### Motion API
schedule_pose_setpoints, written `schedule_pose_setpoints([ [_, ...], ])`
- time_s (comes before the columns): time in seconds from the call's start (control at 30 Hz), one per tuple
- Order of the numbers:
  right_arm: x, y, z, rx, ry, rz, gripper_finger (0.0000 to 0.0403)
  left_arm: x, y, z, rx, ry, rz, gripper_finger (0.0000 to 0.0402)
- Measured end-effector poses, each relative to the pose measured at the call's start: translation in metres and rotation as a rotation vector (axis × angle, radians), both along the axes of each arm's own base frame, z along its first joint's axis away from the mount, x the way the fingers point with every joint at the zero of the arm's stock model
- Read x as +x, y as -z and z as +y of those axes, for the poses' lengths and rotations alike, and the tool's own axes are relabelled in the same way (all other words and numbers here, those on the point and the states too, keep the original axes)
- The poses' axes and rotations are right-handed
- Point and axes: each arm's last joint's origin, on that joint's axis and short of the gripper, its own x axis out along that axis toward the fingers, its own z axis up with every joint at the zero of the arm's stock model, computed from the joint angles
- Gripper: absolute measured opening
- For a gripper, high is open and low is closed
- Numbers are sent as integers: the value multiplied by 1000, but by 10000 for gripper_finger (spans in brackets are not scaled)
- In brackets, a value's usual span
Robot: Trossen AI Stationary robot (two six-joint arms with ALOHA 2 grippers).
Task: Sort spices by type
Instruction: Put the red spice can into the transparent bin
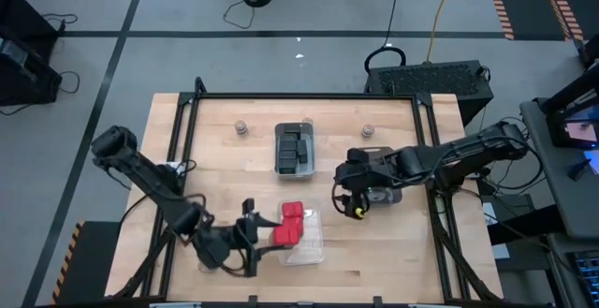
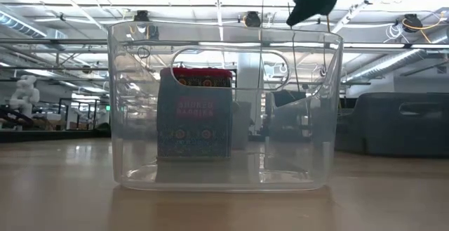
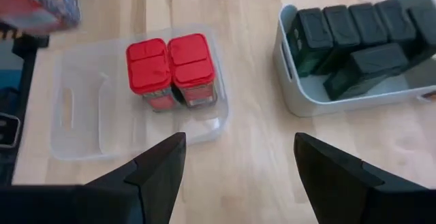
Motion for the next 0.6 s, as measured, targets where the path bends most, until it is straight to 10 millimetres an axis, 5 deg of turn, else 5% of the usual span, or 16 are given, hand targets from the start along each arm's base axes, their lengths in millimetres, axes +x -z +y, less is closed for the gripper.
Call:
schedule_pose_setpoints([
  [0.33, 3, 9, 15, 50, -12, -52, 258, 27, 58, -39, 97, -11, -45, 222],
  [0.6, 6, 4, 20, 74, -25, -116, 258, 36, 79, -39, 207, -108, -47, 222],
])
